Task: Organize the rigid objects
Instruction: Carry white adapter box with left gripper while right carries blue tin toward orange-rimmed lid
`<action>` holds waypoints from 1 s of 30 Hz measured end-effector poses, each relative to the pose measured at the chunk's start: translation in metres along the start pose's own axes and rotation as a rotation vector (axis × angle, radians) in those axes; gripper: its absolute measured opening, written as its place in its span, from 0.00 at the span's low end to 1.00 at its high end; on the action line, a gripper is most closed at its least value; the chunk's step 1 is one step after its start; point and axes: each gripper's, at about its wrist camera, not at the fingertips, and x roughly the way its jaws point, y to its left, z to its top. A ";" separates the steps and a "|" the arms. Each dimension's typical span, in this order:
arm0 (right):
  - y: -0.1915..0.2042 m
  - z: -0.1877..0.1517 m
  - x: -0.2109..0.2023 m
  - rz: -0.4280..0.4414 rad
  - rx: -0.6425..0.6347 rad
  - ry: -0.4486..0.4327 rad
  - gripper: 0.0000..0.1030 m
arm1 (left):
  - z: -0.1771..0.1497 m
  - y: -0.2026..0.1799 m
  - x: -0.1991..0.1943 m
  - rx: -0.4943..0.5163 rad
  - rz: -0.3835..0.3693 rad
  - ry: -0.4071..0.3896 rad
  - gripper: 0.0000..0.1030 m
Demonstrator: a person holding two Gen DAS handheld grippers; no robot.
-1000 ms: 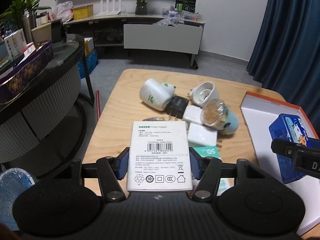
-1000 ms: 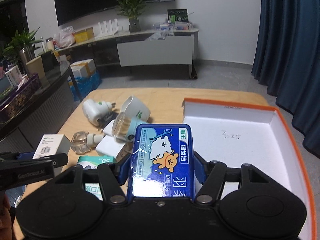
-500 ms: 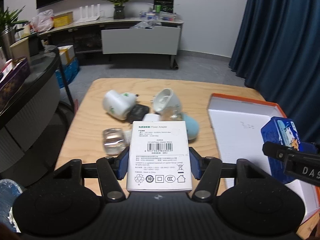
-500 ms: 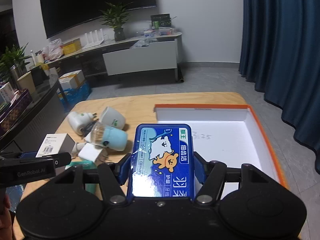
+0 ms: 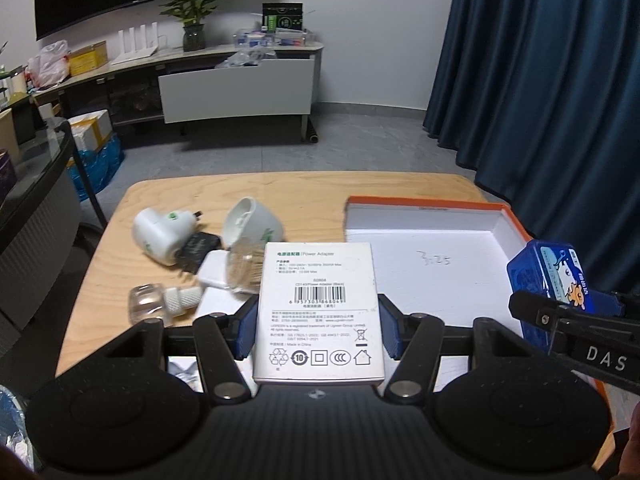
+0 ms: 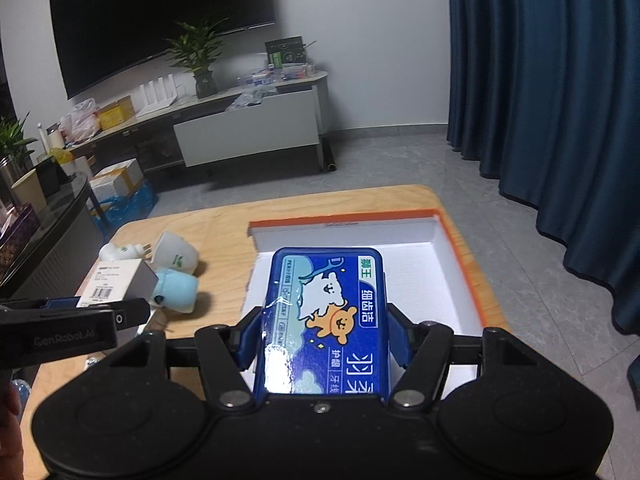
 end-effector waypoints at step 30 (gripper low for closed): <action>-0.064 0.024 0.027 -0.029 0.011 0.007 0.73 | 0.025 -0.073 0.035 0.066 -0.056 0.006 0.58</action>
